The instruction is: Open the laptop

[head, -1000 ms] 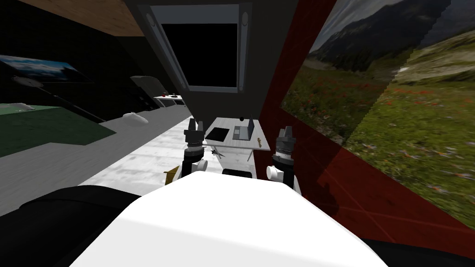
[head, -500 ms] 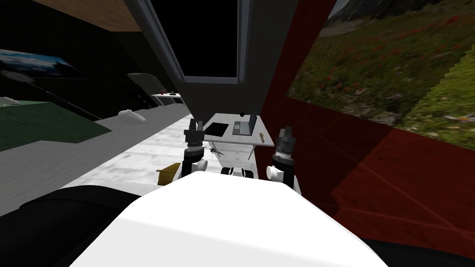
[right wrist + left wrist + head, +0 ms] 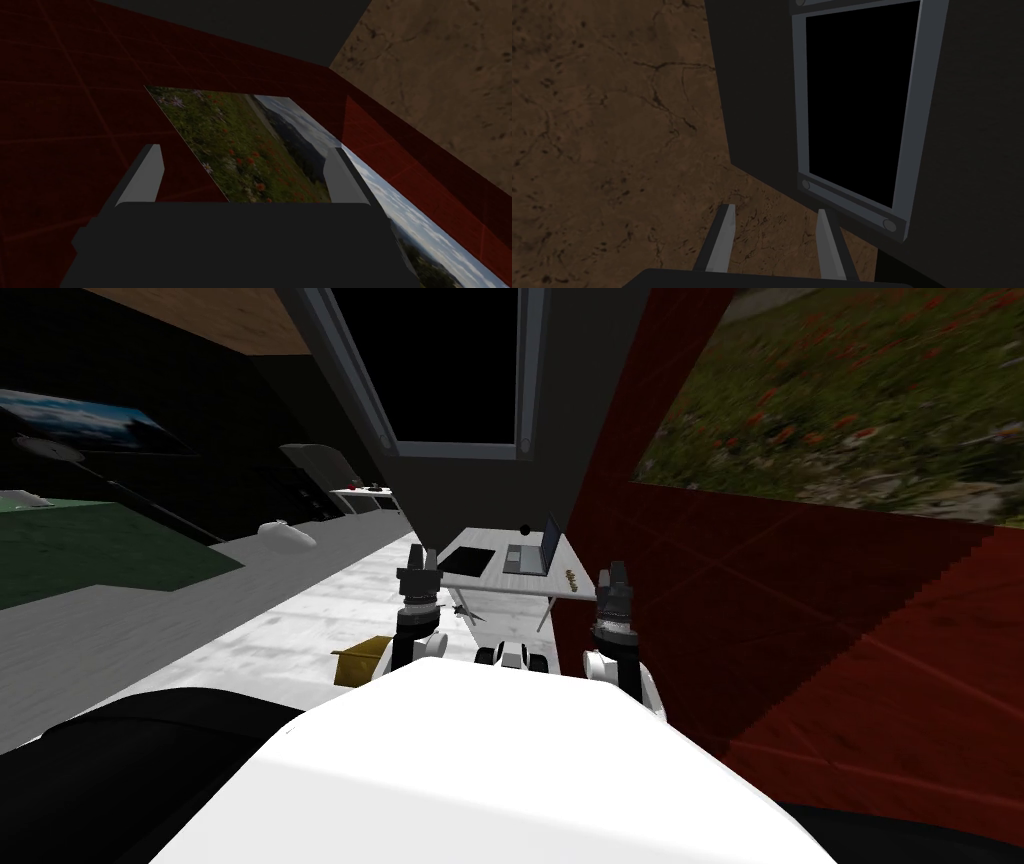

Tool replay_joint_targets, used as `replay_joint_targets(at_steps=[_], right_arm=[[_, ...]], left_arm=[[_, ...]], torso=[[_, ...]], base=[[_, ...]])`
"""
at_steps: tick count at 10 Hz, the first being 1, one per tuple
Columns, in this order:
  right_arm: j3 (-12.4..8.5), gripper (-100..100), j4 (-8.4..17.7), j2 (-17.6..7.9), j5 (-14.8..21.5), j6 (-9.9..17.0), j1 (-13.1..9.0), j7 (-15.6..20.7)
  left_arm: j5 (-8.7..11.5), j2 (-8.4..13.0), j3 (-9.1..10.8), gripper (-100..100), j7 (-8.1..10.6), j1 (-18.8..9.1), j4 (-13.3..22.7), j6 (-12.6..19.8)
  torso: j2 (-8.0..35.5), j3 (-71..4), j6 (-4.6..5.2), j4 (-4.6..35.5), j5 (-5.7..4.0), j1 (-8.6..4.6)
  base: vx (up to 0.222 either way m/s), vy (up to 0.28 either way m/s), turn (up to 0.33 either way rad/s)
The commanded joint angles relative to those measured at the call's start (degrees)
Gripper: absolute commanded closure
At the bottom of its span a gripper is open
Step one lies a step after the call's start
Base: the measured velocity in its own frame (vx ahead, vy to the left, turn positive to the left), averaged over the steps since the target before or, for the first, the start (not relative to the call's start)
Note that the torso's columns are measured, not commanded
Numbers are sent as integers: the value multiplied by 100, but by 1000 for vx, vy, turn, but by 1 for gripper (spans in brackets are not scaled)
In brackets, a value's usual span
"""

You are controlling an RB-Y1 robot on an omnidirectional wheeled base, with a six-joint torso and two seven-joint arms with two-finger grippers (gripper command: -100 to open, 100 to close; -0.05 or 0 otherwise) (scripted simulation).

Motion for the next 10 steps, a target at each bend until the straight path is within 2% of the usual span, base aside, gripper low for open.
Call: replay_joint_targets(at_steps=[1, 10], right_arm=[[-174, -100, 69, -382, 257, 100, 23, 151], [-921, -100, 396, -1449, 1340, 491, 147, 756]], left_arm=[[0, 0, 0, 0, 0, 0, 0, 0], [0, 0, 0, 0, 0, 0, 0, 0]], torso=[[2, 0, 0, 2, 0, 2], [6, 2, 0, 3, -2, -7]], base=[[15, 48, 72], [26, 55, 68]])
